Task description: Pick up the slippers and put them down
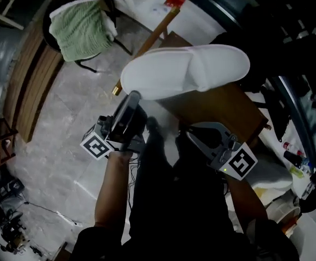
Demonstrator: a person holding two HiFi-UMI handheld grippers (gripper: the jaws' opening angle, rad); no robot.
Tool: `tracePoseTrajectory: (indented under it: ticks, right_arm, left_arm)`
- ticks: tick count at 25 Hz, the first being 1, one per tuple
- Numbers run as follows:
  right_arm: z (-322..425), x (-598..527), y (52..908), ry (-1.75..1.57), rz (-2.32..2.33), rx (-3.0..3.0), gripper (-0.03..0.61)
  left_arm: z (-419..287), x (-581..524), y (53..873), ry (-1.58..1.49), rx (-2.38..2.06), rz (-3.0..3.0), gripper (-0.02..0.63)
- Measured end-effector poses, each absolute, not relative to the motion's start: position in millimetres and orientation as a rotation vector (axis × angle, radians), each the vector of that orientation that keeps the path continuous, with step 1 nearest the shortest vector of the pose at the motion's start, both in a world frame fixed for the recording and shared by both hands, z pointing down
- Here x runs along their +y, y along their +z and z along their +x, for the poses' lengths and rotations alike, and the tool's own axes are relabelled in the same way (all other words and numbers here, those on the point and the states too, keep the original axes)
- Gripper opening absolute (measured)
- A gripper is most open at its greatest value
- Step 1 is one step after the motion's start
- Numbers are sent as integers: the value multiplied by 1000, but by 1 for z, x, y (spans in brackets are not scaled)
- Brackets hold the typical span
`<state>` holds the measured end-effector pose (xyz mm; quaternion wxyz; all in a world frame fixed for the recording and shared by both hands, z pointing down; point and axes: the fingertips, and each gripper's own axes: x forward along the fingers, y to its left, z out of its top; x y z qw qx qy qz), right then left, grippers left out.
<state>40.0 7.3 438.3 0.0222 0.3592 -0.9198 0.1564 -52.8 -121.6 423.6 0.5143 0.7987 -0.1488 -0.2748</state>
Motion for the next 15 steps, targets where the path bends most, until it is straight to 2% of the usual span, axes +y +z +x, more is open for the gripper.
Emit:
tracePoseTrajectory:
  ticks: [8, 15]
  right_arm:
    - [64, -14, 294, 98, 1230, -2996, 32]
    - [54, -40, 204, -200, 1220, -3006, 32]
  left_arm:
    - [-66, -130, 251, -739, -359, 2268, 34]
    - [-67, -115, 176, -649, -464, 2614, 32]
